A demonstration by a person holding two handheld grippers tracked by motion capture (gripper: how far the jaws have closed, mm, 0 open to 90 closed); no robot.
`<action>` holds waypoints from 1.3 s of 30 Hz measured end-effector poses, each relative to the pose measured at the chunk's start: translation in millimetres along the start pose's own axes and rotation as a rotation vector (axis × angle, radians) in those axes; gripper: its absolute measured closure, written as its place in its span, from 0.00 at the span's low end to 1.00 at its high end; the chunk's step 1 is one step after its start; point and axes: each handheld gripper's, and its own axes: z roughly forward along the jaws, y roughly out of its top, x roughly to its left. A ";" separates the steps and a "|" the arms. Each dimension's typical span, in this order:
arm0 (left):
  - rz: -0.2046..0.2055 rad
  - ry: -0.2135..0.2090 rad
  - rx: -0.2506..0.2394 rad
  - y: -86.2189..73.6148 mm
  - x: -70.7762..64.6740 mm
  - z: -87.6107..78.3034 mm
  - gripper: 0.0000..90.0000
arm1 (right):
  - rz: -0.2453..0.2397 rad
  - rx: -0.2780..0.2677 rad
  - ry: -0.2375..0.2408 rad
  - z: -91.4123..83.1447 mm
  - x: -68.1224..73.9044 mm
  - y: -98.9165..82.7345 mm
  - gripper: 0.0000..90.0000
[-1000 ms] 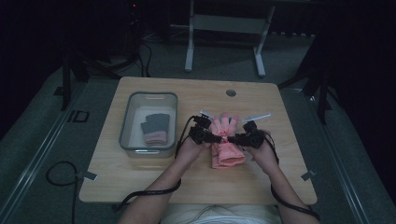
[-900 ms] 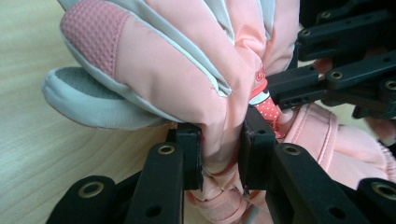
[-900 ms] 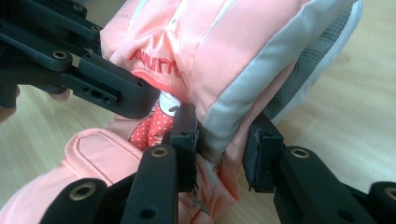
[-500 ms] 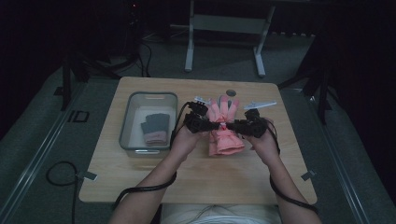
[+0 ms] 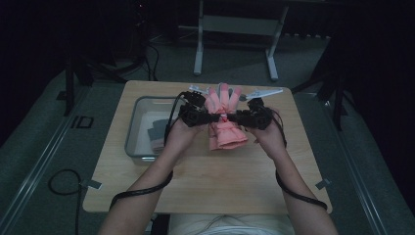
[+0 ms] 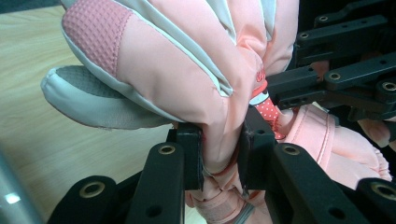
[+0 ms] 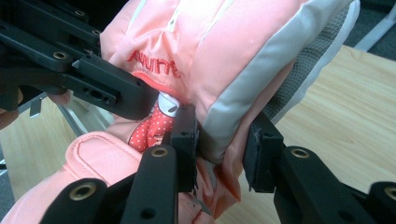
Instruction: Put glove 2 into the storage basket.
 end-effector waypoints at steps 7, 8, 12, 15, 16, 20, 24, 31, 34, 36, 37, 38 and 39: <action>-0.007 0.035 -0.016 0.1 12.2 -22.0 0.82 | -0.023 -0.005 0.022 12.7 12.4 18.1 0.76; -0.007 0.039 -0.016 -0.2 14.6 -25.7 0.82 | -0.027 -0.004 0.027 15.1 14.6 20.9 0.76; -0.018 0.063 -0.027 -2.7 22.5 -40.1 0.82 | -0.045 -0.005 0.040 24.5 24.7 31.9 0.76; -0.030 0.080 -0.031 -5.9 29.0 -49.5 0.82 | -0.055 -0.002 0.051 33.0 32.4 39.0 0.76; -0.030 0.080 -0.031 -5.9 29.0 -49.5 0.82 | -0.055 -0.002 0.051 33.0 32.4 39.0 0.76; -0.049 0.105 -0.038 -13.4 40.2 -64.3 0.82 | -0.073 0.013 0.071 47.7 45.5 49.1 0.76; -0.070 0.116 -0.046 -20.3 50.2 -75.5 0.82 | -0.088 0.026 0.086 59.4 55.7 57.1 0.76; -0.098 0.151 -0.053 -32.9 65.9 -96.5 0.82 | -0.115 0.052 0.111 80.9 74.7 69.4 0.76; -0.119 0.164 -0.067 -40.2 72.8 -107.7 0.82 | -0.132 0.064 0.125 90.3 85.2 76.2 0.76; -0.126 0.173 -0.070 -43.7 76.5 -114.1 0.82 | -0.140 0.066 0.133 96.0 91.7 79.7 0.76; -0.131 0.177 -0.071 -45.0 78.2 -116.7 0.82 | -0.143 0.067 0.137 98.5 94.5 81.1 0.76; -0.133 0.183 -0.072 -46.2 79.4 -119.0 0.82 | -0.144 0.067 0.140 100.8 97.0 82.4 0.76; -0.133 0.183 -0.072 -46.2 79.4 -119.0 0.82 | -0.144 0.067 0.140 100.8 97.0 82.4 0.76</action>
